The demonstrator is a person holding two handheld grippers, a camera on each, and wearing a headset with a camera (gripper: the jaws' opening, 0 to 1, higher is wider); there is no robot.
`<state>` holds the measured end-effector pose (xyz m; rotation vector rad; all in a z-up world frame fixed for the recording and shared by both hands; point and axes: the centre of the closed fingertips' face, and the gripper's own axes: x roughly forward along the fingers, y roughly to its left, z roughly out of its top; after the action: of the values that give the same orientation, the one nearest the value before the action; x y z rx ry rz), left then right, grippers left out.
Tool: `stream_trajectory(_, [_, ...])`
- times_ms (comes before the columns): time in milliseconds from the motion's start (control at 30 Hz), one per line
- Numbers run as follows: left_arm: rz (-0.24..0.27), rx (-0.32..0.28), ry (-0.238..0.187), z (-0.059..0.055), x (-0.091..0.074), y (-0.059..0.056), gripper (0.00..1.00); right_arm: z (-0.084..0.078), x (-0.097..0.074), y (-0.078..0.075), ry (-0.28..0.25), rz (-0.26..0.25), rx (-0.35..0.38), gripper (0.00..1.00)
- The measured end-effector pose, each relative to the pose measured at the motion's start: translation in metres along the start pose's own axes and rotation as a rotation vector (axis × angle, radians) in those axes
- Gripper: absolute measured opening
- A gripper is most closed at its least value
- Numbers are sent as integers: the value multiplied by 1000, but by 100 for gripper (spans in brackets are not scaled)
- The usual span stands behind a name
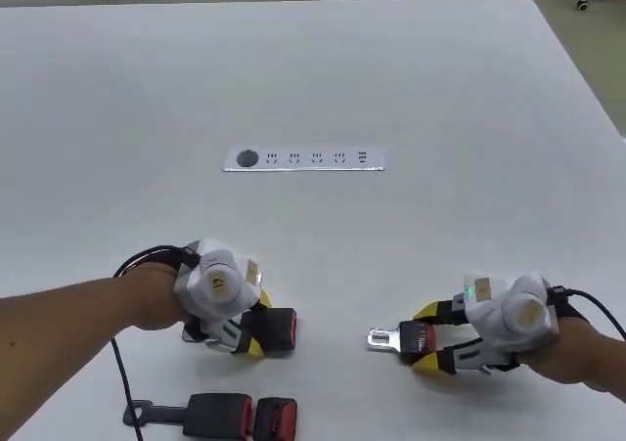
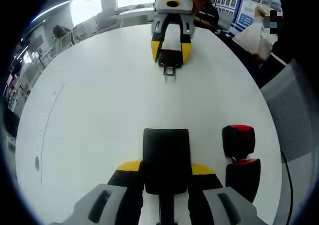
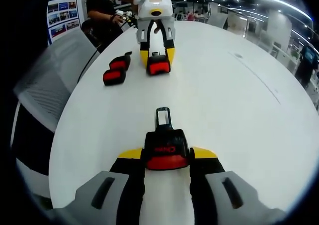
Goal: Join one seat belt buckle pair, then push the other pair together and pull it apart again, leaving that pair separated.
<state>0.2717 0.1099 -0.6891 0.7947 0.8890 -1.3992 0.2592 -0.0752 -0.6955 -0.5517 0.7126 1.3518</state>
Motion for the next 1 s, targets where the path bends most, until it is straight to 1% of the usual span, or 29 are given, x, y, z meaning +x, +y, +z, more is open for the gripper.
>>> stream_trajectory(167, [3,-5,1,4,-2,-3,34,-2,-6,2,-3,-3,5,33])
stream_trajectory(333, [3,-8,-2,2,-1,-2,34,-5,-9,1,-2,-4,11,33])
stream_trajectory(433, [7,-16,-7,1,0,0,34,-3,-12,2,-7,-1,17,33])
stream_trajectory(700, [11,-22,-3,3,-1,-2,34,-5,-15,1,-15,5,18,33])
stream_trajectory(733, [12,-24,-4,2,-1,-2,35,-5,-15,1,-16,6,21,33])
stream_trajectory(800, [16,-31,-5,4,-1,-2,35,-3,-15,1,-27,9,54,33])
stream_trajectory(867, [20,-32,-2,4,-1,-2,35,-1,-15,3,-11,5,29,34])
stream_trajectory(967, [26,-24,8,6,-1,-3,35,0,-15,3,-4,-4,34,34])
stream_trajectory(1000, [26,-26,11,5,-1,-2,35,0,-15,2,-3,-14,42,34])
